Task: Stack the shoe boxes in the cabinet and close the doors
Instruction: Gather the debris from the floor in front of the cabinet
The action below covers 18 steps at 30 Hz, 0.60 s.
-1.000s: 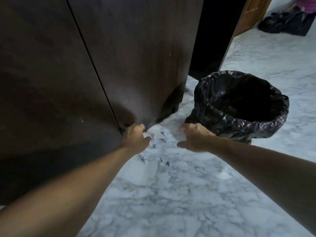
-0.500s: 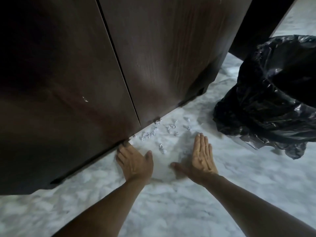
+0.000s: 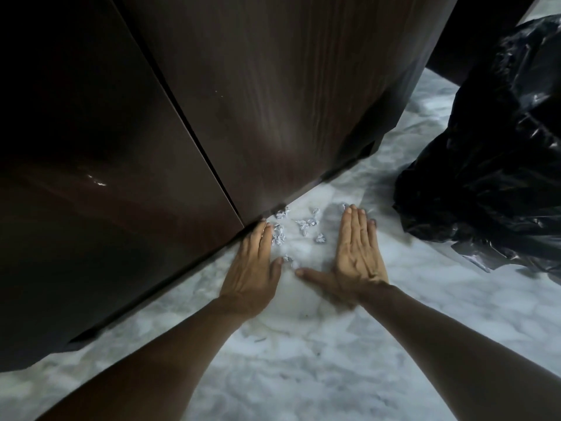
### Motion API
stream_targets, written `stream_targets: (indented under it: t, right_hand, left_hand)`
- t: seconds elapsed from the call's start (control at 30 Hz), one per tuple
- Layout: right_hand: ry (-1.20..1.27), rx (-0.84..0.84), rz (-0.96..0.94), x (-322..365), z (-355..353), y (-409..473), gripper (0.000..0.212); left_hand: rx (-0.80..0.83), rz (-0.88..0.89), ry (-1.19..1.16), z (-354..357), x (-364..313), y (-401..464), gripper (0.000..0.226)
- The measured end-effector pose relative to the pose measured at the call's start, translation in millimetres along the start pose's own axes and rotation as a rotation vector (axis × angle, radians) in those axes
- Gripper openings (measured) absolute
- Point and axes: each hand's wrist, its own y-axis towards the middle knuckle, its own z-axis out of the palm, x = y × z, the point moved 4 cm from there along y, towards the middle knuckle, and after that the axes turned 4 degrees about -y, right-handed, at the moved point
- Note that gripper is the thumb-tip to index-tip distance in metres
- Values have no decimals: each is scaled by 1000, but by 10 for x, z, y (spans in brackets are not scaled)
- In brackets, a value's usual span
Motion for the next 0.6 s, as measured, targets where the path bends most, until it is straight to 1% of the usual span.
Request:
stream_targets:
  t: [0.1, 0.2, 0.27, 0.33, 0.43, 0.47, 0.53, 0.6]
  right_hand:
    - [-38, 54, -78, -16, -40, 98, 143]
    - [-30, 69, -177, -13, -86, 156, 124]
    - [-20, 57, -249, -3, -87, 187, 101]
    - [-12, 15, -311, 7, -81, 236, 73]
    - [25, -41, -344, 28, -76, 270, 42]
    - [51, -92, -345, 21, -75, 251, 34]
    - [102, -216, -337, -10, -84, 192, 24]
    - [153, -299, -308, -51, -86, 151, 20]
  left_hand:
    - [43, 106, 3, -16, -32, 107, 62]
    - [85, 170, -20, -32, -81, 187, 72]
    - [120, 231, -18, -27, -109, 242, 77]
    - [143, 279, -11, -11, -133, 294, 81]
    - [149, 272, -13, 15, -162, 356, 86]
    - [142, 270, -11, 25, -173, 372, 83]
    - [112, 260, -15, 41, -180, 399, 71]
    - [61, 246, -22, 38, -184, 424, 55]
